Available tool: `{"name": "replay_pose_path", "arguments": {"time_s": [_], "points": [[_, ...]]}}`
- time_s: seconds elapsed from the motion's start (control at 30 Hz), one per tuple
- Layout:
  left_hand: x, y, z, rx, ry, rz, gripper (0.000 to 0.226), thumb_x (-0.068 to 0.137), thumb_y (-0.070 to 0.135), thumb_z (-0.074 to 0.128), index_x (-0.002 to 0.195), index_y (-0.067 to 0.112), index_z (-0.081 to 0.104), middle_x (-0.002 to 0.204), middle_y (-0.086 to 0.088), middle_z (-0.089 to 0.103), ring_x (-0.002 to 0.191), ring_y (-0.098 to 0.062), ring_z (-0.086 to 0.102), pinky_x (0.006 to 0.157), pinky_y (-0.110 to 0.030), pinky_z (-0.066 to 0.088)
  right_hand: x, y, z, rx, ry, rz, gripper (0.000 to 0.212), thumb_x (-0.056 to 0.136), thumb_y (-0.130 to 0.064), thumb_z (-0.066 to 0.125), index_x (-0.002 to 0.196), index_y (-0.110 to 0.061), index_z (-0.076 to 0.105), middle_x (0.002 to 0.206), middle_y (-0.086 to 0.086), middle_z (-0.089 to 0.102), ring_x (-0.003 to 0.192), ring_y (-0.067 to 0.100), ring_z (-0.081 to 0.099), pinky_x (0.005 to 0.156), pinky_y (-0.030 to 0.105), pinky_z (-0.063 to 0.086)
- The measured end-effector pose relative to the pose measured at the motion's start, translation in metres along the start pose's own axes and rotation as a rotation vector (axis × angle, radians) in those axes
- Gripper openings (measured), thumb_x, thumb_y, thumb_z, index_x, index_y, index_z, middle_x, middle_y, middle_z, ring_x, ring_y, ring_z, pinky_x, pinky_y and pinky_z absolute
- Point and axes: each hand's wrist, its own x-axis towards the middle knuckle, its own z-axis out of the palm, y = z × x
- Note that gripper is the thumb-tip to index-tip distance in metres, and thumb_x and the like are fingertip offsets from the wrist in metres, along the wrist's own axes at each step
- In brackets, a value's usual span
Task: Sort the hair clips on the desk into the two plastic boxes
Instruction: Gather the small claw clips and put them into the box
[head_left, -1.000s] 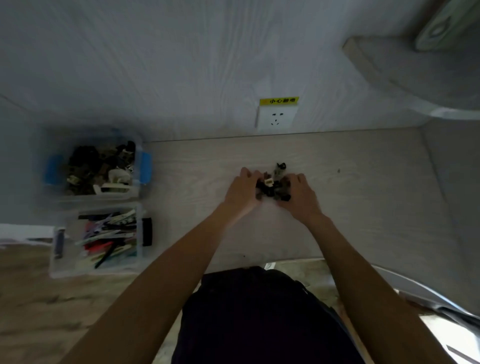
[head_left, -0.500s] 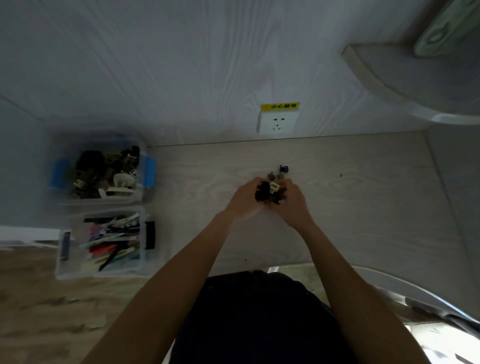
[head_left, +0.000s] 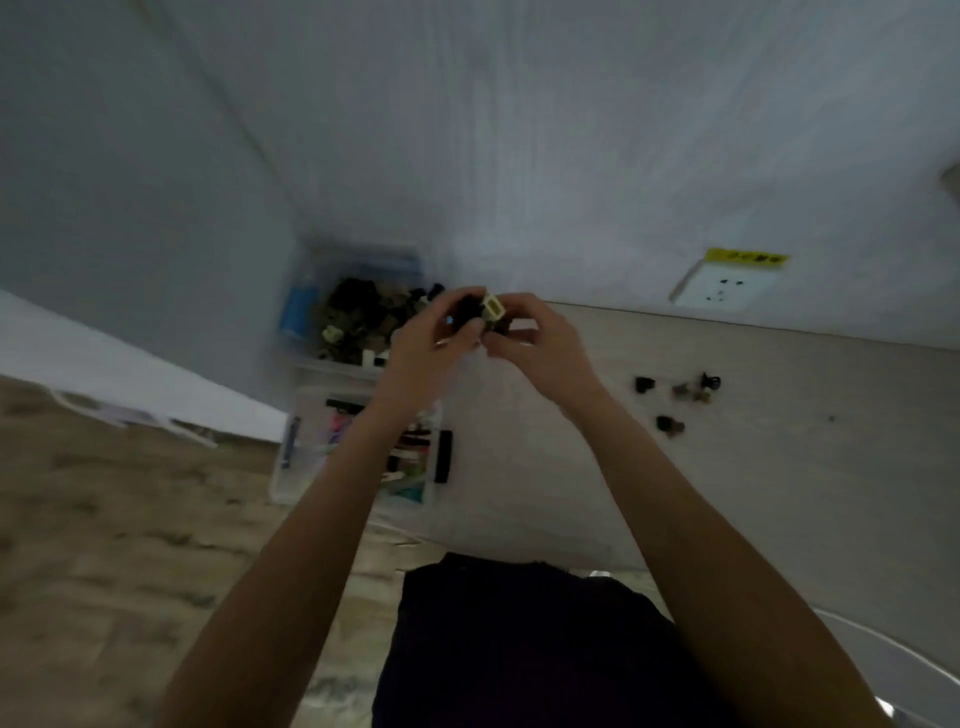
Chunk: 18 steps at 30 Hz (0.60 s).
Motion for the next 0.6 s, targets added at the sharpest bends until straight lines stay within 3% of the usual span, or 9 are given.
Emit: {"name": "replay_pose_path", "arguments": {"time_s": [0.1,0.17,0.23,0.33,0.5,0.6], "points": [[-0.001,-0.020,-0.046,0.102,0.116,-0.011,0.023,0.091,0.014,0.053,0.113,0.016,0.056,0.108,-0.001,0.062,0.092,0.012,0.057,0.086,-0.009,0.044,0.026,-0.017,0.047,-0.023,-0.111,-0.011,0.030,0.078,-0.010,0.070,0.107,-0.008,0.062,0.100,0.008,0.065,0.096,0.026,0.063,0.087,0.040,0.053],[-0.002,-0.033,-0.074,0.180,0.145,-0.047,0.024,0.090,0.017,0.053,0.114,0.015,0.057,0.108,-0.002,0.064,0.095,-0.001,0.060,0.088,-0.019,0.047,0.040,-0.024,0.071,-0.172,-0.163,-0.045,0.027,0.079,-0.014,0.069,0.106,-0.008,0.064,0.103,0.011,0.067,0.091,0.020,0.061,0.077,0.023,0.046],[-0.004,-0.044,-0.096,0.328,0.125,-0.117,0.027,0.092,0.018,0.054,0.118,0.017,0.057,0.107,-0.001,0.063,0.096,-0.015,0.061,0.082,-0.025,0.047,0.050,-0.028,0.087,-0.312,-0.215,-0.096,0.025,0.080,-0.015,0.069,0.103,-0.007,0.066,0.101,0.011,0.069,0.088,0.018,0.060,0.067,0.019,0.039],[-0.004,-0.061,-0.114,0.633,0.081,-0.154,0.034,0.090,0.016,0.054,0.125,0.018,0.053,0.119,-0.008,0.057,0.104,-0.026,0.056,0.081,-0.026,0.038,0.061,-0.025,0.093,-0.537,-0.274,-0.165,0.025,0.081,-0.020,0.067,0.103,-0.009,0.067,0.102,0.012,0.068,0.094,0.023,0.061,0.076,0.026,0.041],[0.000,-0.066,-0.118,0.793,-0.022,-0.170,0.047,0.085,0.027,0.059,0.130,0.022,0.047,0.130,-0.008,0.051,0.116,-0.030,0.048,0.091,-0.040,0.043,0.076,-0.027,0.082,-0.833,-0.140,-0.214,0.030,0.088,-0.025,0.057,0.117,-0.017,0.058,0.120,0.011,0.052,0.100,0.029,0.057,0.078,0.037,0.048],[-0.001,-0.061,-0.114,0.871,0.069,-0.071,0.043,0.085,0.032,0.059,0.126,0.021,0.052,0.127,-0.007,0.055,0.118,-0.033,0.045,0.094,-0.042,0.043,0.077,-0.030,0.074,-0.880,-0.146,-0.192,0.041,0.088,-0.025,0.057,0.127,-0.017,0.049,0.130,0.009,0.047,0.104,0.029,0.057,0.080,0.040,0.050]]}}
